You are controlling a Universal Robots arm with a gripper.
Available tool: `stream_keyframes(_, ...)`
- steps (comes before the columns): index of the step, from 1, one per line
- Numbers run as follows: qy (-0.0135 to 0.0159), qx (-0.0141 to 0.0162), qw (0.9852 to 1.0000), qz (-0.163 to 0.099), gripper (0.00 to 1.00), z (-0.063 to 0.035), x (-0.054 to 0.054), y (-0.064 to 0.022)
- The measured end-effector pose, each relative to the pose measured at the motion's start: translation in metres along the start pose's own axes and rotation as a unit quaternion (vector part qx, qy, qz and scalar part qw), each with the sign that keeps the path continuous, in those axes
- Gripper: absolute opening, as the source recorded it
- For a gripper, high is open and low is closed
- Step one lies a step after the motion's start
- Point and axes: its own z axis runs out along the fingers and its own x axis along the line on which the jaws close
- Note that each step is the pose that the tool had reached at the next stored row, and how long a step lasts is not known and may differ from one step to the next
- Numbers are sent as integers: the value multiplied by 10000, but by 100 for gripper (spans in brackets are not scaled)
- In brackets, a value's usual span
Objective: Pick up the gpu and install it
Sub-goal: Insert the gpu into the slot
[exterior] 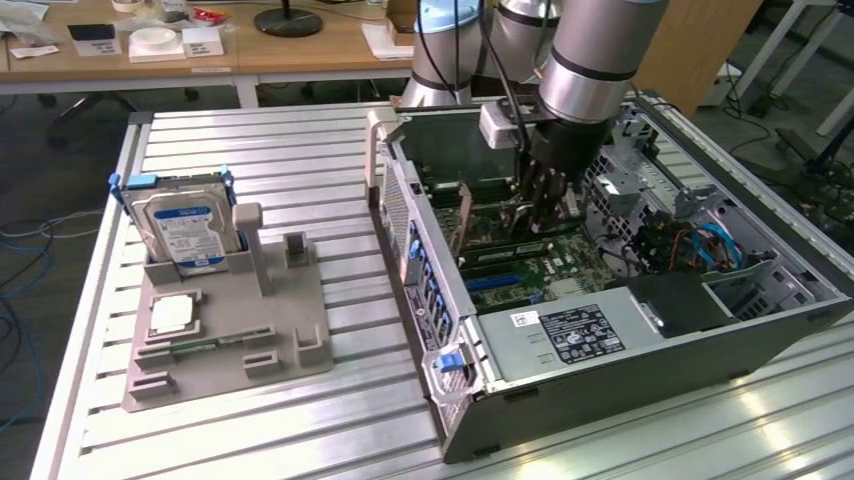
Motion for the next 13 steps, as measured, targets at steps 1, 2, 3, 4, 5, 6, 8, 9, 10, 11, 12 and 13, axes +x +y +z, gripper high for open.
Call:
stream_keyframes(1,1,-1,10000,-1,28,8,3,17)
stream_keyframes(2,0,-1,10000,-2,28,19,8,28)
stream_keyframes(3,0,-1,10000,-9,28,31,15,29)
stream_keyframes(4,-4,-1,10000,-19,28,44,25,29)
stream_keyframes(5,-6,-2,10000,-30,28,59,35,29)
stream_keyframes(6,-11,-2,10000,-44,28,75,44,29)
stream_keyframes(8,-11,-3,10000,-56,28,104,52,53)
stream_keyframes(9,-12,-3,10000,-57,28,117,53,60)
stream_keyframes(10,-12,-3,10000,-57,28,132,56,63)
stream_keyframes(11,-11,-3,10000,-58,28,144,63,63)
stream_keyframes(12,-11,-3,10000,-57,28,161,66,64)
stream_keyframes(13,-11,-3,10000,-56,28,179,67,70)
